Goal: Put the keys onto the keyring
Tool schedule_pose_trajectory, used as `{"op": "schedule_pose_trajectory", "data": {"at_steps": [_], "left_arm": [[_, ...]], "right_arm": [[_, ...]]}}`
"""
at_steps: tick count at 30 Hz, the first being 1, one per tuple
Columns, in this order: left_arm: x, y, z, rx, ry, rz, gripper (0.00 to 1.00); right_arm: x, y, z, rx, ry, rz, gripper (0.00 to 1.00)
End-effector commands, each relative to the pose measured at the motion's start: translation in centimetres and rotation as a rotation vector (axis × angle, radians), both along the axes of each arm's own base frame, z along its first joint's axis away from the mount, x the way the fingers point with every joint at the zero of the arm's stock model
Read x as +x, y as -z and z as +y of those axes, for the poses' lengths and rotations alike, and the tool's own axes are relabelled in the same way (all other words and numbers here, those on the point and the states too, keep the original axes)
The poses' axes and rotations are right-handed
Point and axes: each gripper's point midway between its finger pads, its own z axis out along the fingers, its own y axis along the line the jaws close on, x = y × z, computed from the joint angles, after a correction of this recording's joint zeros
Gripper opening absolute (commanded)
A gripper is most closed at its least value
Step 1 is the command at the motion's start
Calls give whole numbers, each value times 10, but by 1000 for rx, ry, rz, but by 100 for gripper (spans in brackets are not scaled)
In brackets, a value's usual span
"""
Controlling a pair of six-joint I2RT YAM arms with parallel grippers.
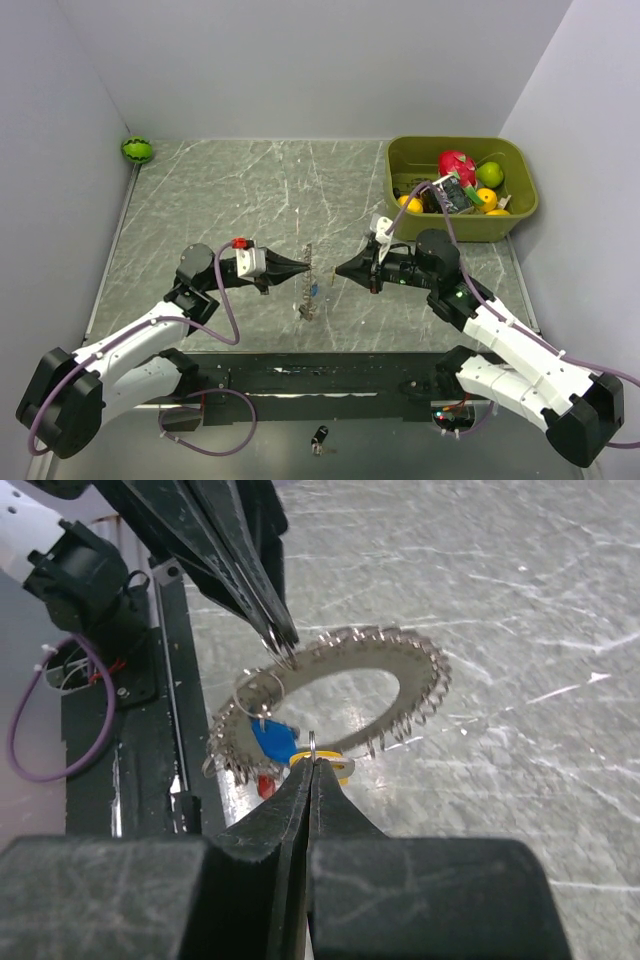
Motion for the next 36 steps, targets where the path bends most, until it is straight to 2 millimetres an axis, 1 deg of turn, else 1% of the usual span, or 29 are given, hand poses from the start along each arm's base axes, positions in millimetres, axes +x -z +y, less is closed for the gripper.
{"op": "schedule_pose_trajectory", "data": {"at_steps": [1,5,7,8,9,16,22,27,31,34,36], "left_arm": [[-1,-36,-5,-53,23,-120,1],[3,-33,-7,-35,14,-114,1],[3,-33,-6,-40,7,-115,1],[3,-32,-6,-40,4,-113,1],[3,-32,-6,-40,2,-113,1],[3,-27,-10,-17,8,-100,1],[3,-29,-12,-15,5,-113,1],[3,-27,-14,-13,5,-103,1],[3,-25,-15,-10,3,-99,1],[4,-25,-16,0,1,-91,1],[5,-25,-16,-2,-2,-95,1]], "right_arm": [[-3,-30,6,36,-60,-70,0],[-5,-30,10,26,-97,-59,0],[-3,-33,13,24,-114,-64,0],[-5,-29,13,9,-124,-46,0],[-6,-29,14,10,-131,-42,0],[-6,-31,15,12,-137,-45,0],[-3,-33,19,2,-151,-25,0],[-1,-33,21,-4,-150,-17,0],[-2,-31,20,-8,-149,-17,0],[3,-28,21,-22,-131,-9,0],[5,-22,21,-41,-125,6,0]]}}
